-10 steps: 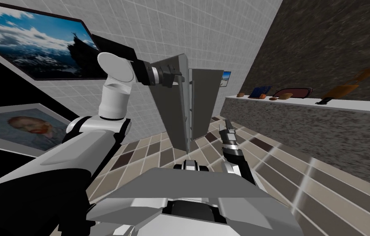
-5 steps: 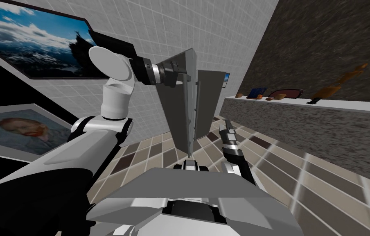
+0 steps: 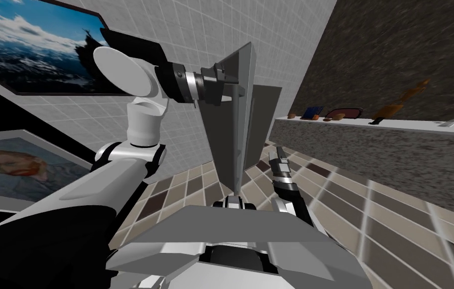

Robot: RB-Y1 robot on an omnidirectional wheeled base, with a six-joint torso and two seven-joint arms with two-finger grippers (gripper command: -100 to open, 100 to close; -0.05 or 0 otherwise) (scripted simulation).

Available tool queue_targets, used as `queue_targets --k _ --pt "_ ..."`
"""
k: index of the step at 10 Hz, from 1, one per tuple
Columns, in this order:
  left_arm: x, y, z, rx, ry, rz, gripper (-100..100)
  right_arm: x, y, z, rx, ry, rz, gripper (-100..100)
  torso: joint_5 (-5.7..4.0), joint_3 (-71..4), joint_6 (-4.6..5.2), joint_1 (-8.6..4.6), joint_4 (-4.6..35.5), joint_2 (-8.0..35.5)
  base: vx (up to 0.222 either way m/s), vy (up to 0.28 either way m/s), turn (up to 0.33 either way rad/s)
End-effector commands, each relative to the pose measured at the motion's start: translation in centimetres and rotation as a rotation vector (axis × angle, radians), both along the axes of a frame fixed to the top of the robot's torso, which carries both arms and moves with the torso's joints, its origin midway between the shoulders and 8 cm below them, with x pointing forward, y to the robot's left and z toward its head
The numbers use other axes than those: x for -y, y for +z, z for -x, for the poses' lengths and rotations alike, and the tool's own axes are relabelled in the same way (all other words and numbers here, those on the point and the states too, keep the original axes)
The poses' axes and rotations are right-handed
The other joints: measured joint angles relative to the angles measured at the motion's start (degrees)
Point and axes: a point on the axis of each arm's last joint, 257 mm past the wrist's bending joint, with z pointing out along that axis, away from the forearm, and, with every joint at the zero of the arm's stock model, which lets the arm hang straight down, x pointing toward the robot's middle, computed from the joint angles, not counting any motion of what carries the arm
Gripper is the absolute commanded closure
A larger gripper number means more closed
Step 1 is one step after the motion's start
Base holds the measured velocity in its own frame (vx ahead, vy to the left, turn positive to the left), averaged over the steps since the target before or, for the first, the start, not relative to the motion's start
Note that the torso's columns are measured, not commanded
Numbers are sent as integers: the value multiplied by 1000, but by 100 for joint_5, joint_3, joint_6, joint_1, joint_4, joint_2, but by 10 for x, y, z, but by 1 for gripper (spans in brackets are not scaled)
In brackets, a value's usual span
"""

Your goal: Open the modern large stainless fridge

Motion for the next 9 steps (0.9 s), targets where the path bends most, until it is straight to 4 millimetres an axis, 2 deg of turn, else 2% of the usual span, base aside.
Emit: queue_targets --k 1,3,5,7,8,9 --pt "4 11 18 -3 -35 -5 -100 0 0 0 0 0 0 0 -3 -4 0 -10 2 0 23 90 -14" --pt "-1 28 30 -4 -38 -7 -100 0 0 0 0 0 -1 0 -34 -10 8 -96 10 -8 63 -74 28" --pt "-7 45 42 -3 -40 -7 -100 0 0 0 0 0 -1 0 -53 -12 30 -100 19 1 42 -57 27" --pt "-11 55 52 -3 -43 -7 -100 0 0 0 0 0 -1 0 -27 8 15 -46 20 1 37 -53 -28" --pt "-11 48 47 -6 -38 -11 -100 0 0 0 0 0 -1 0 -30 18 19 -28 33 1 14 -26 4" --pt "-11 49 47 -7 -36 -11 0 0 0 0 0 0 -1 0 -21 18 15 -20 29 14 0 0 0"
